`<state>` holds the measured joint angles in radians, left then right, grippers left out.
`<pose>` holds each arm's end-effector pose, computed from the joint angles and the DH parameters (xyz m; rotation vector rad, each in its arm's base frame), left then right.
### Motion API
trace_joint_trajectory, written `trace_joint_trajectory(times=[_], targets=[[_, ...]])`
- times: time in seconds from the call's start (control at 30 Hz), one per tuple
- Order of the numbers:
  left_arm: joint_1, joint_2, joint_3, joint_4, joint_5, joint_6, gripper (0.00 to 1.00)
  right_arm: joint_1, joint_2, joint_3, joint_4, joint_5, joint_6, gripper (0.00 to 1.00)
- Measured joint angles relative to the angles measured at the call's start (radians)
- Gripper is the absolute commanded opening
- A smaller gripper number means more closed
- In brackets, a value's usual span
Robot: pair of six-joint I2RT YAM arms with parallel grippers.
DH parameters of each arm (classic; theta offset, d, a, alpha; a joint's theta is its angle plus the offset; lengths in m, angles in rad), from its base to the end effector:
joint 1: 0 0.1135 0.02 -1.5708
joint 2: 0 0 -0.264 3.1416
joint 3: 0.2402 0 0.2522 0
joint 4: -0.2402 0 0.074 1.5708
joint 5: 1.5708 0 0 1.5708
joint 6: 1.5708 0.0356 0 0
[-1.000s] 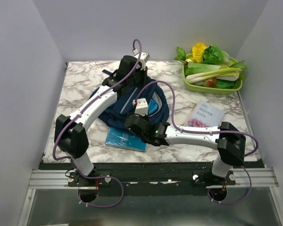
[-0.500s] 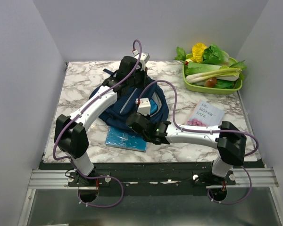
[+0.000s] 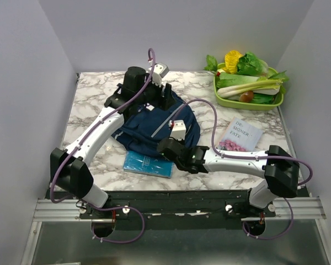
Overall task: Pack the student bag
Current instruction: Zip the student bag at the center of the board.
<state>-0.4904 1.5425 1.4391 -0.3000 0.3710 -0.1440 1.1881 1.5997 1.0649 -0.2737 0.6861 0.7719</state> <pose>0.3123 -0.1814 0.3697 0.5926 1.9396 -0.7735 0.1475 0.3061 0.2307 -0.1435 2.1743 0.2888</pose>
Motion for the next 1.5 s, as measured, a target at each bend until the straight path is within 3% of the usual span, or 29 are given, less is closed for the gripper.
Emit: trace_joint_trajectory(times=[0.33,0.53,0.77,1.03,1.27,1.5], targets=[[0.058,-0.206,-0.266,-0.123,0.235,0.285,0.69,-0.005,-0.069,-0.058,0.034,0.0,-0.002,0.01],[0.056,-0.239,-0.39,-0.181,0.329,0.466,0.74,-0.006,-0.124,-0.126,0.092,-0.003,-0.003,0.01],[0.055,-0.237,-0.418,-0.196,0.367,0.628,0.75,-0.01,-0.142,-0.164,0.152,-0.027,-0.006,0.01],[0.001,-0.208,-0.415,-0.192,0.371,0.687,0.75,-0.013,-0.149,-0.175,0.173,-0.039,-0.005,0.01],[-0.01,-0.18,-0.415,-0.132,0.351,0.692,0.54,-0.018,-0.165,-0.19,0.195,-0.055,-0.005,0.01],[-0.014,-0.164,-0.415,-0.1,0.332,0.708,0.46,-0.023,-0.189,-0.211,0.213,-0.067,-0.005,0.01]])
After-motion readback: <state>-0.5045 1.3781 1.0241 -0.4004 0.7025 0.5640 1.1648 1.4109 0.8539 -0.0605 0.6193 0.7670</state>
